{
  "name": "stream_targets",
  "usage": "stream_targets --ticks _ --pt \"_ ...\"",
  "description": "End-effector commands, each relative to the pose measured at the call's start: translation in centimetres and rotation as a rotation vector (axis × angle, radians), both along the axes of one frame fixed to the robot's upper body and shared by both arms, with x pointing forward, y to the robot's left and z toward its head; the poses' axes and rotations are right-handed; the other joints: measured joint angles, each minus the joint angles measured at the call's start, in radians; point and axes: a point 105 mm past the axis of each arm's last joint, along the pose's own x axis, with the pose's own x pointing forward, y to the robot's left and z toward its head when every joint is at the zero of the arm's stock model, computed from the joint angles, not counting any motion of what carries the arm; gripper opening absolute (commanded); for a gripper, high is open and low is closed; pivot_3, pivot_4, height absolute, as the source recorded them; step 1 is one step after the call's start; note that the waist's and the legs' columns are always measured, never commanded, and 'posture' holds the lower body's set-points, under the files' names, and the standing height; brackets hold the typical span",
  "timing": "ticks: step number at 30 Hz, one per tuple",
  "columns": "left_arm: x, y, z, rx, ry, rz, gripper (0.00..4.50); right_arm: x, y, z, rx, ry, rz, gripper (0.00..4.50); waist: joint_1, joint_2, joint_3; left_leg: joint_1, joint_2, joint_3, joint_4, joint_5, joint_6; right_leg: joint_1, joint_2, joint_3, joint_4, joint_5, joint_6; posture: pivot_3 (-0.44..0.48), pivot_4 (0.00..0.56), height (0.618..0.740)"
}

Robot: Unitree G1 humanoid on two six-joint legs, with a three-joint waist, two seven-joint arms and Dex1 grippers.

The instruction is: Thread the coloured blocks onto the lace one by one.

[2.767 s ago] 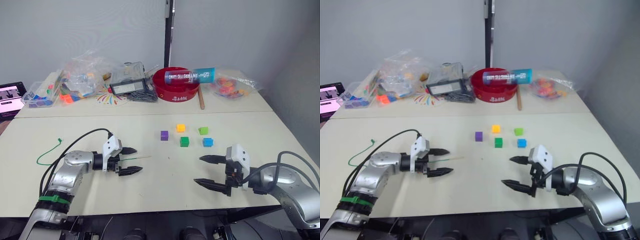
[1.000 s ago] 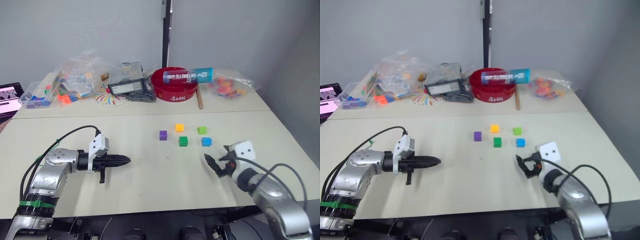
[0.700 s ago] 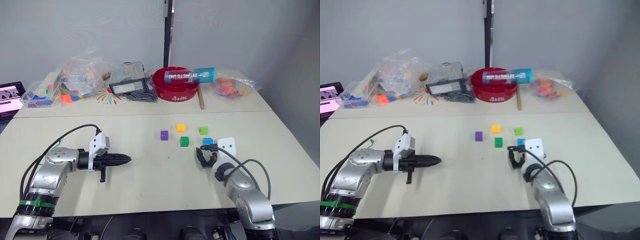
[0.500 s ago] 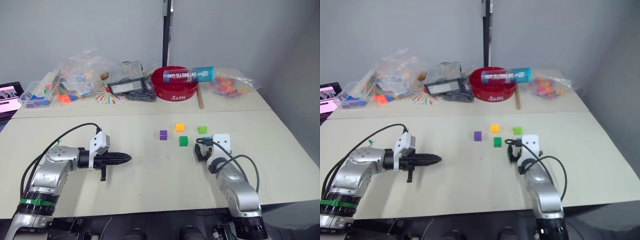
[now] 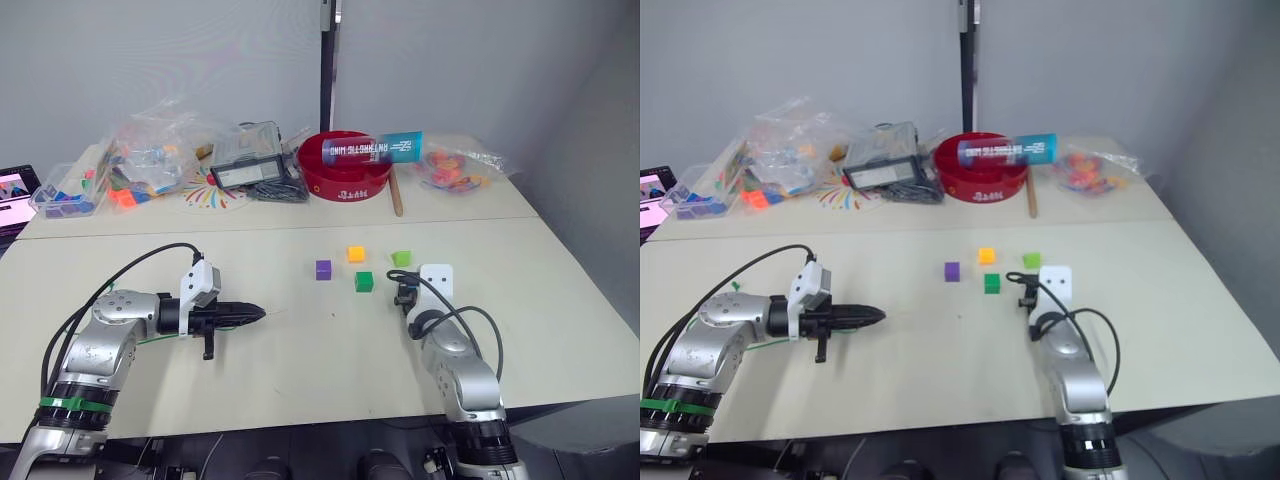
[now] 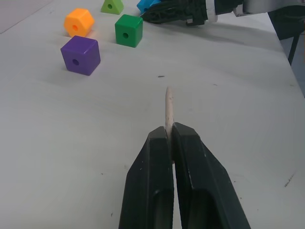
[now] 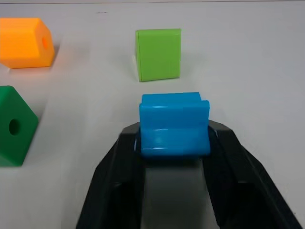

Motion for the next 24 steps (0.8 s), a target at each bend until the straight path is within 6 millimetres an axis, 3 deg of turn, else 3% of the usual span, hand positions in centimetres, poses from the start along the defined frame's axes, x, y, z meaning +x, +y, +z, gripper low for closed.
stream_targets --ticks 1,5,13,24 --pt "0.0 -0.4 1.0 -0.011 -0.034 -0.016 0.00 -0.6 -0.9 0.9 -0.006 -0.028 -0.043 1.17 0.000 0.000 0.000 0.000 0.000 0.000 0.000 0.000 0.000 0.000 0.000 0.000 0.000 0.000 0.000 0.000 0.150 0.740" --pt "0.0 -0.5 1.0 -0.012 -0.033 -0.020 0.00 -2.8 0.1 2.3 -0.009 -0.062 -0.007 1.17 -0.002 0.000 0.000 -0.001 0.000 0.000 0.000 0.000 0.000 -0.001 0.001 0.000 0.001 0.000 0.000 0.000 0.150 0.740" --pt "0.1 -0.7 1.0 0.000 -0.024 -0.046 0.00 -10.0 5.2 2.8 -0.030 -0.004 0.234 1.17 -0.006 0.000 0.000 -0.001 0.000 0.000 0.000 0.000 0.000 -0.001 0.001 0.000 0.000 0.000 0.000 0.000 0.150 0.740" --pt "-0.4 -1.4 1.9 0.026 -0.009 -0.080 0.00 -11.3 8.2 -2.7 0.118 0.191 0.319 1.17 -0.007 -0.001 -0.001 0.001 0.001 0.000 0.000 0.000 0.000 0.000 0.002 0.000 -0.001 0.000 0.000 0.000 0.150 0.740"
